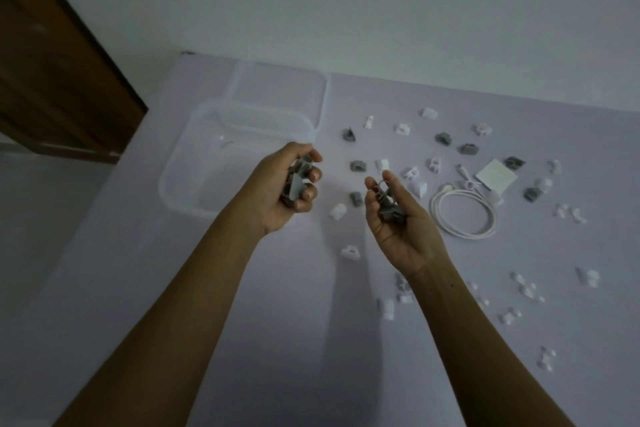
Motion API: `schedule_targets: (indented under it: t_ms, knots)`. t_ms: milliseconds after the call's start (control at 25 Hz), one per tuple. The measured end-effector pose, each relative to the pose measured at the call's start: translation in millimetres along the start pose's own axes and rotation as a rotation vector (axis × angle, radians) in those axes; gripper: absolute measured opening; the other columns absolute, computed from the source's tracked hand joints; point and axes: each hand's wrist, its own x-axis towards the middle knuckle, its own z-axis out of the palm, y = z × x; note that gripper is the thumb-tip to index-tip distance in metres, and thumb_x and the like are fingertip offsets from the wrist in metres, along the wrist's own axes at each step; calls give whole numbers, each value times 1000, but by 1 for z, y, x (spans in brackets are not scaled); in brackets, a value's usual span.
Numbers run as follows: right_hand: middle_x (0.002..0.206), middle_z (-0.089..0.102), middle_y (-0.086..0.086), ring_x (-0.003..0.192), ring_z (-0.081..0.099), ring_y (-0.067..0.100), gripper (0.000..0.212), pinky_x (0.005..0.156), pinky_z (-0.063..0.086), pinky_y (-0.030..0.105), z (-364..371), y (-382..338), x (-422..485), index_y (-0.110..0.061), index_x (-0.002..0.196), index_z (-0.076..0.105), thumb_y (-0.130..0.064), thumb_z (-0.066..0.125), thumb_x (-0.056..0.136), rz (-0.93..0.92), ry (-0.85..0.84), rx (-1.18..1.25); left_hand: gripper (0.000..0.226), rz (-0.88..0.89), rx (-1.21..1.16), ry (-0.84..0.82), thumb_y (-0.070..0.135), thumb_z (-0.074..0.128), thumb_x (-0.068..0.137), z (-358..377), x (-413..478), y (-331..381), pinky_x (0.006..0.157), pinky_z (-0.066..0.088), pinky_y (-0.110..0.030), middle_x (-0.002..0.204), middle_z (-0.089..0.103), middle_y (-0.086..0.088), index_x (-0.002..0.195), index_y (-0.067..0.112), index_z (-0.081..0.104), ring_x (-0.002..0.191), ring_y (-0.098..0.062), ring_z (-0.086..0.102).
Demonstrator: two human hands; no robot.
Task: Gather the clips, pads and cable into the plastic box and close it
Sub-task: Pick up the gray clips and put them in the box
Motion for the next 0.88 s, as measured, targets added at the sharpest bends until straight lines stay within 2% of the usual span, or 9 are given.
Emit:
schedule_targets:
  t_ms: [160,240,320,440,600,720,880]
  knots:
    - [97,68,18,71,68,21,16,63,59,26,52,37,16,-4,95,70,-11,57,89,29,-71,19,19,45,264,164,27,49,92,-69,0,47,37,30,-16,64,50,-4,80,14,55,40,-14,43]
    - [95,69,20,73,69,22,15,68,60,27,80,55,24,-1,87,73,-9,61,83,51,-97,34,17,1,485,233,28,51,92,-104,9,58,42,35,-20,70,53,-7,85,13,56,44,-17,46]
    - [93,70,21,76,69,23,15,69,60,26,100,72,31,0,83,74,-8,63,76,81,-124,53,19,-66,758,230,29,52,92,-131,24,60,46,40,-23,74,56,-8,91,10,56,49,-19,49]
    - [95,69,23,79,68,24,16,68,60,26,112,99,44,0,88,71,-8,63,78,142,-109,42,22,-135,1242,137,33,52,90,-155,43,51,48,46,-24,78,61,-9,95,13,55,53,-19,53]
    - [100,67,22,75,67,21,16,70,59,24,106,117,58,-4,100,67,-11,56,91,193,-72,-12,21,-156,1644,-33,33,53,88,-168,53,37,52,45,-24,93,58,-8,101,16,53,64,-18,54]
    - [100,67,22,76,66,20,18,70,58,24,105,119,65,-5,104,65,-12,55,92,191,-77,-31,26,-178,1809,-180,32,54,89,-176,55,35,65,43,-28,98,53,-1,109,17,53,79,-19,53]
    - [98,69,21,74,67,20,19,72,58,25,104,120,67,-6,107,64,-12,53,93,191,-94,-62,10,-219,1898,-308,26,58,84,-176,60,36,71,43,-31,90,47,5,92,23,53,86,-20,52]
